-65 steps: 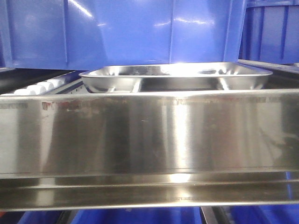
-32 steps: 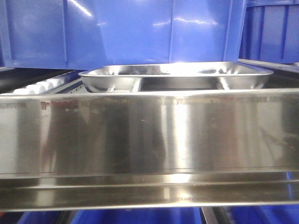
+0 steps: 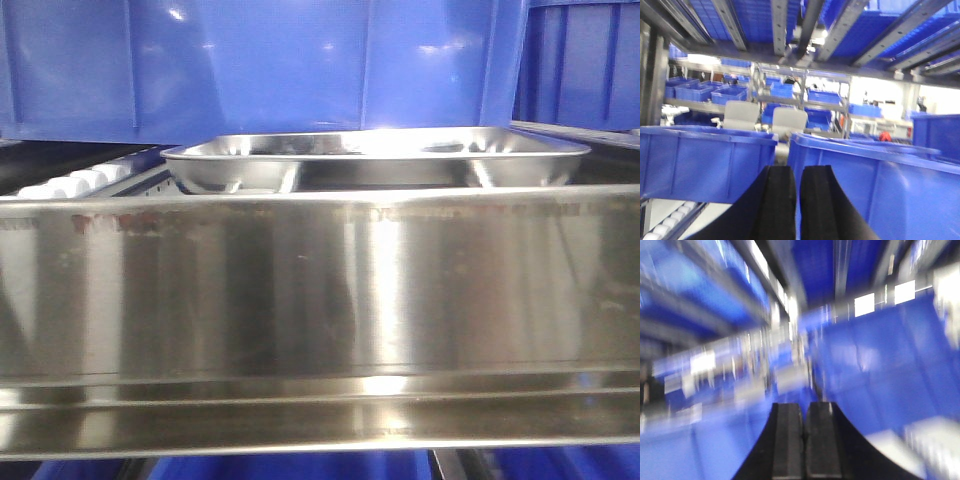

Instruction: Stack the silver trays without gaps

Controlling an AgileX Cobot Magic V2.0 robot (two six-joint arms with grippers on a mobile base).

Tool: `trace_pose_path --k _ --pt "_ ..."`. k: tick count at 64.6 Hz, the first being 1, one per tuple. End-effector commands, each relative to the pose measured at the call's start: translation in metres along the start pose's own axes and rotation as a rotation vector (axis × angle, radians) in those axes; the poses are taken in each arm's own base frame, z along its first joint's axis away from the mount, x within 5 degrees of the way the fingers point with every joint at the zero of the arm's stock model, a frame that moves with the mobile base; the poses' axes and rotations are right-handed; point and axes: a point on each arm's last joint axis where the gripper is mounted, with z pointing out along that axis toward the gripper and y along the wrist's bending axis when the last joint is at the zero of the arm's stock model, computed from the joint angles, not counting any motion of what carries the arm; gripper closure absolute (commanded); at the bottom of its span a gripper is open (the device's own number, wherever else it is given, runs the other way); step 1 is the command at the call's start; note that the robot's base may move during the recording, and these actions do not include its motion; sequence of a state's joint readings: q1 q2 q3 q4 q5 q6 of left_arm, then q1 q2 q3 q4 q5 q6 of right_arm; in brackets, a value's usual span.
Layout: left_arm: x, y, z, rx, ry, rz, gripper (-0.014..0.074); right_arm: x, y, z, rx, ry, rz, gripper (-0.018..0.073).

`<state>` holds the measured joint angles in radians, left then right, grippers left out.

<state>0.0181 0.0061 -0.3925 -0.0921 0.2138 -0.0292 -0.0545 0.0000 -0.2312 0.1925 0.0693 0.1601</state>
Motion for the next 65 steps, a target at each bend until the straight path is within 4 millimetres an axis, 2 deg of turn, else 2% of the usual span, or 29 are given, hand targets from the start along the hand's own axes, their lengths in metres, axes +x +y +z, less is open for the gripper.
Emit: trace_pose_path --k 1,12,21,28,35,44,48,65 --pt "-0.016 -0.003 -0.002 0.008 0.038 -0.01 0.0572 -0.011 0.008 -0.005 0.005 0.12 -0.002 0.0628" --pt "-0.04 -0.007 -0.008 0.017 0.033 -0.005 0.0572 -0.046 0.024 -0.012 -0.012 0.181 -0.036 0.0628" --pt "-0.056 -0.009 -0.014 0.023 -0.02 -0.004 0.0572 -0.067 0.034 -0.005 0.0 0.301 -0.047 0.0628" --pt "-0.061 -0.009 -0.015 0.024 -0.059 -0.002 0.0572 -0.083 0.041 0.002 0.004 0.356 -0.052 0.0628" --pt "-0.062 -0.009 -0.015 0.024 -0.065 -0.002 0.0572 -0.108 0.051 0.005 -0.021 0.29 -0.044 0.0628" --pt "-0.062 -0.01 -0.015 0.031 -0.065 -0.02 0.0572 -0.139 0.061 -0.001 -0.066 0.114 -0.031 0.0628" --pt "-0.061 -0.01 -0.015 0.037 -0.057 -0.036 0.0572 -0.144 0.063 -0.003 -0.073 0.099 -0.035 0.0628" --pt "-0.069 -0.012 -0.016 0.046 -0.05 -0.048 0.0572 -0.142 0.066 -0.001 -0.116 0.138 0.02 0.0628"
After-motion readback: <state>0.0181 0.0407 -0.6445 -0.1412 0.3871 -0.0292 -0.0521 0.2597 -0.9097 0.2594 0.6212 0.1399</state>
